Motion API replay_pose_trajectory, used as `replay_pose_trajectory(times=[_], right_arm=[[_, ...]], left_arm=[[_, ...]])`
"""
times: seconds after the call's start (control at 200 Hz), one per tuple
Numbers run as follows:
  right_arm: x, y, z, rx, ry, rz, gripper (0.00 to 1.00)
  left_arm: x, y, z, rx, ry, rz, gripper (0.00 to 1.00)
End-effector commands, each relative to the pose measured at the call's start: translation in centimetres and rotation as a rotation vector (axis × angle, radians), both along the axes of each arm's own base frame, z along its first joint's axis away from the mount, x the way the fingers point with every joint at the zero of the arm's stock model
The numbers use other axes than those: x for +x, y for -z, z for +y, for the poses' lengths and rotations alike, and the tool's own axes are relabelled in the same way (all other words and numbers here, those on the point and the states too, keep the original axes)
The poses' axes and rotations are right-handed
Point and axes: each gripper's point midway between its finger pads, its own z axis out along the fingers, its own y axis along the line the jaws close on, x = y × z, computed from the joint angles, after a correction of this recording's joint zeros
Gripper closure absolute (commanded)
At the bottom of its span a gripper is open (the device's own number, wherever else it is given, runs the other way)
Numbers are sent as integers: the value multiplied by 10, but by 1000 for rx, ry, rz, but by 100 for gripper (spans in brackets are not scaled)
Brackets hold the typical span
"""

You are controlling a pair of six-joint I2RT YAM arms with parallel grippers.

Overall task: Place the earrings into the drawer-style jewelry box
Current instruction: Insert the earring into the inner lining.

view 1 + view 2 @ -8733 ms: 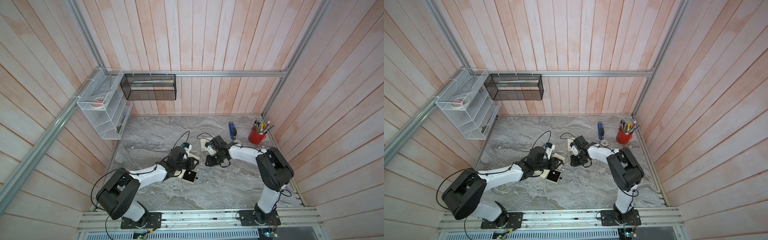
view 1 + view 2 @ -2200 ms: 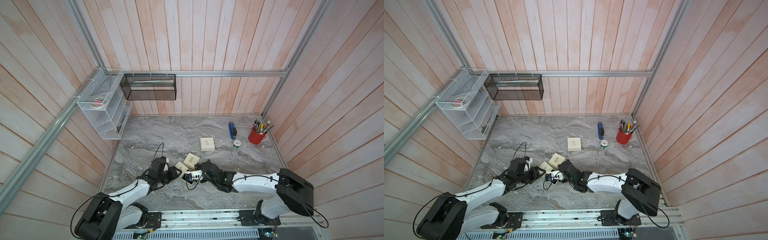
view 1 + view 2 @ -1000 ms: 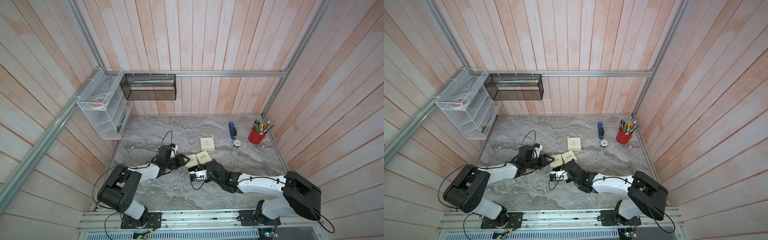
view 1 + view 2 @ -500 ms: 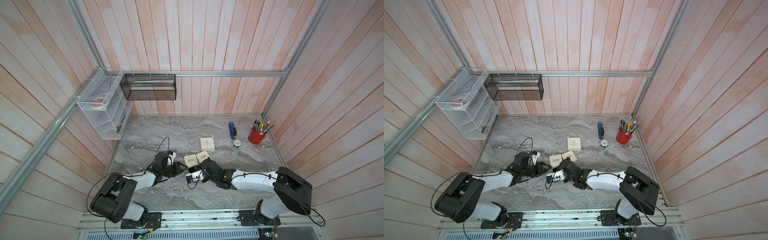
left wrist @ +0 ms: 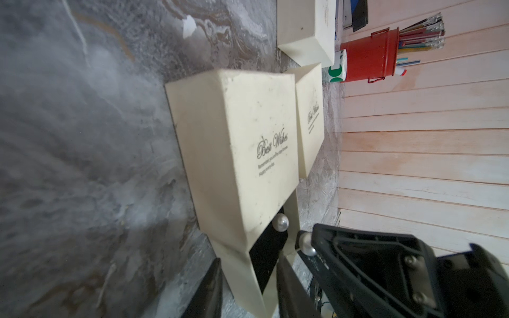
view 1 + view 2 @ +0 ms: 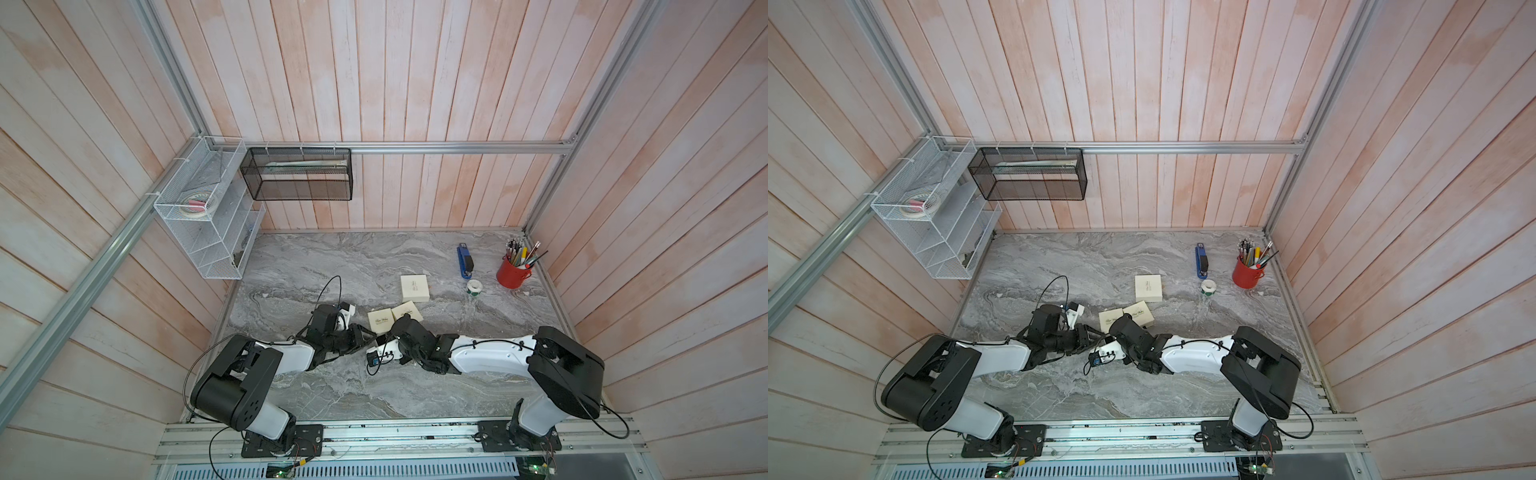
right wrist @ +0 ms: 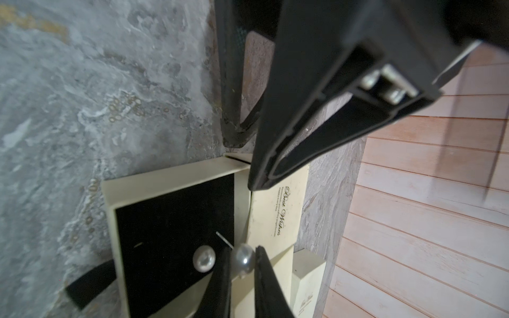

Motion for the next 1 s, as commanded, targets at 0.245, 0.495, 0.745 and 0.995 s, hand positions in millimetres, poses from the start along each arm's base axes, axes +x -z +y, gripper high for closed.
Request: replay_pose_trajectory(times=[0.245, 0.495, 0.745, 0.995], right_arm=[[0, 10, 5, -51, -18, 0, 100], [0, 14, 8, -63, -25, -2, 100], [-1, 19, 8, -84, -31, -1, 100], [-2, 25, 7, -104, -32, -1, 100]], left_arm=[[8, -6, -8, -27, 23, -28, 67], [8, -3, -9, -27, 28, -23, 67], [8, -2, -9, -28, 29, -20, 68], [9, -2, -10, -31, 31, -23, 68]])
